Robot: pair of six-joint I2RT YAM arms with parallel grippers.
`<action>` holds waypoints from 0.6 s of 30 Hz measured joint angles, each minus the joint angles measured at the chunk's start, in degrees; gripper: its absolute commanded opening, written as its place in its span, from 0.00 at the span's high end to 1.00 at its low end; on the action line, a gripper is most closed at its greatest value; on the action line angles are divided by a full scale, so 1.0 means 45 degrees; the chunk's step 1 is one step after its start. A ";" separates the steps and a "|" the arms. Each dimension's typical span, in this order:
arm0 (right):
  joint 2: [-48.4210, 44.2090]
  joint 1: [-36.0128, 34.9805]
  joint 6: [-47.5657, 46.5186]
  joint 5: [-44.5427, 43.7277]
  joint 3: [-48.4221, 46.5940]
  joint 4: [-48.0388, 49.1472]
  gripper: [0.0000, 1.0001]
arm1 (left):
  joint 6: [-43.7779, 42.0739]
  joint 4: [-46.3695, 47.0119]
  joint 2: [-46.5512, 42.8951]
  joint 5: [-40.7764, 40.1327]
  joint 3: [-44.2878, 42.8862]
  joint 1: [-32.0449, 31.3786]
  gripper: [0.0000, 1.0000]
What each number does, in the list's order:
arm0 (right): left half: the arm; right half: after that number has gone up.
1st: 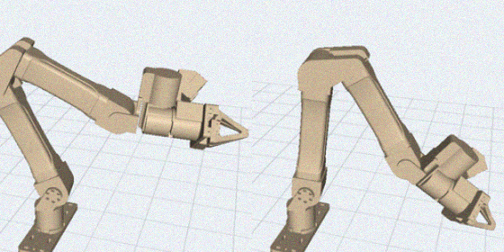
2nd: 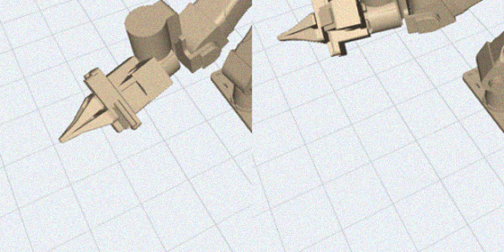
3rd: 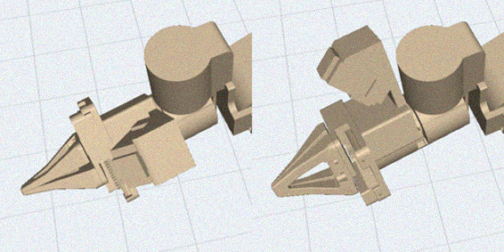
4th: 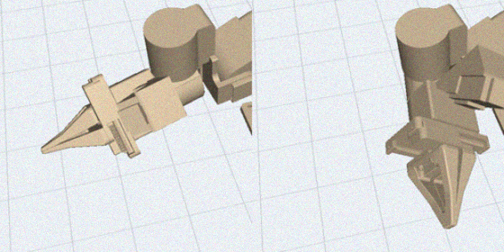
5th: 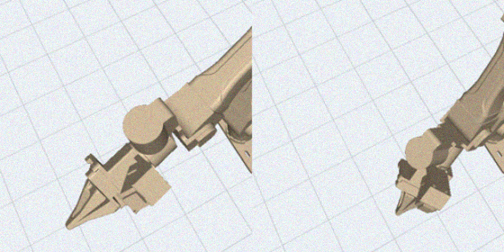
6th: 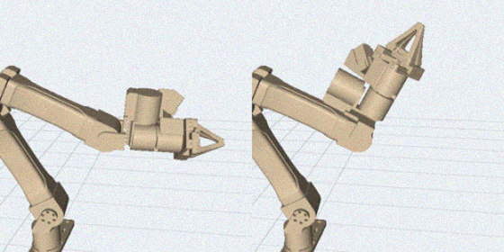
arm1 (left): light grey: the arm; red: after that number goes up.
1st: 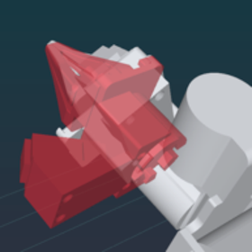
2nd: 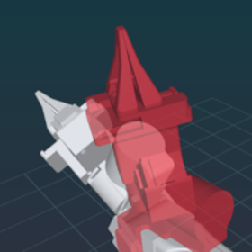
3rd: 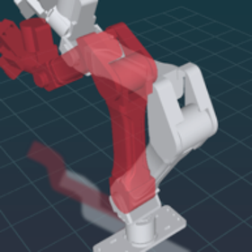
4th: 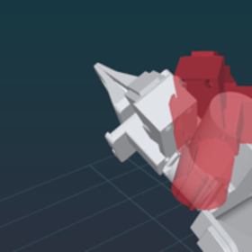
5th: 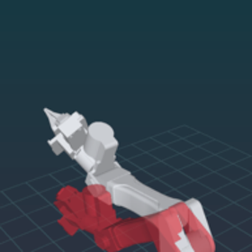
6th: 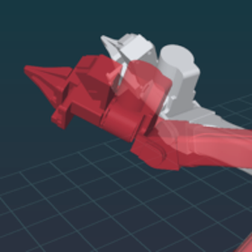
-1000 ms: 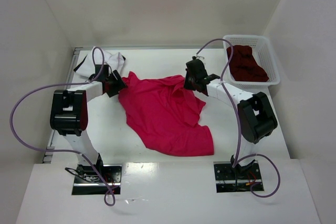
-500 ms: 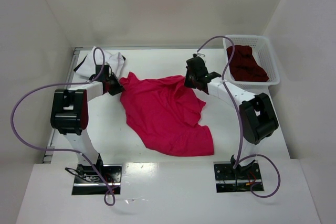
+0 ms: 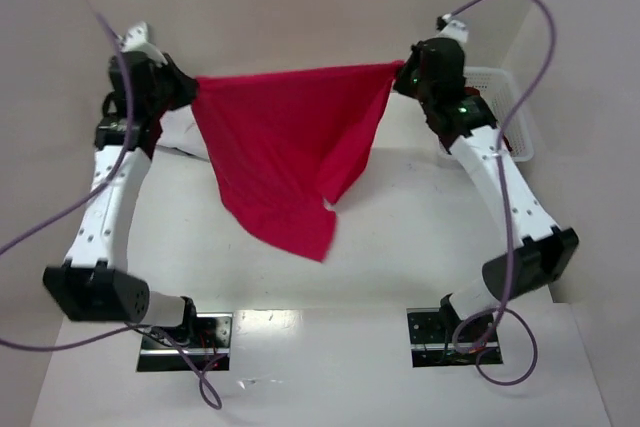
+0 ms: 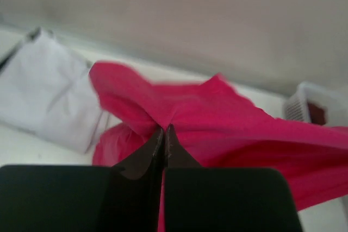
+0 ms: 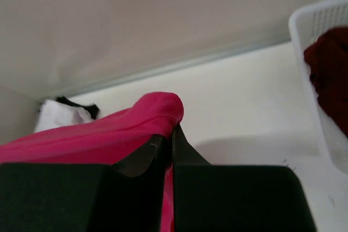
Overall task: Fold and stack the t-shirts
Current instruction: Flatten out the tshirt
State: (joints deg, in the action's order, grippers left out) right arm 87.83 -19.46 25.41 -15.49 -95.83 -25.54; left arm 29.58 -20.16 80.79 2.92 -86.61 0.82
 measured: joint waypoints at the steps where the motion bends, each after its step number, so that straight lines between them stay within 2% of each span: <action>1: -0.0495 0.0034 -0.0107 -0.0078 -0.0248 -0.0078 1.00 | -0.0199 -0.0107 -0.0520 -0.0063 -0.0525 0.0000 1.00; 7: -0.3910 -0.0034 -0.0403 0.0053 -0.0452 -0.0617 1.00 | -0.0695 -0.1273 -0.3691 -0.0233 -0.2443 -0.0019 1.00; 14: -0.8718 -0.0049 -0.0529 0.1477 0.1345 -0.1030 1.00 | -0.0884 -0.2905 -0.7334 0.0107 -0.2137 -0.0058 1.00; 18: -1.0350 -0.0058 -0.0529 0.2385 0.1331 -0.1579 1.00 | -0.0874 -0.3847 -0.8990 0.0257 -0.2458 -0.0058 1.00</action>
State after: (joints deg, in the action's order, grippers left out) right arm 41.25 -19.73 23.03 -4.75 -89.84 -32.64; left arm 25.65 -37.47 40.34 4.08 -97.67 0.56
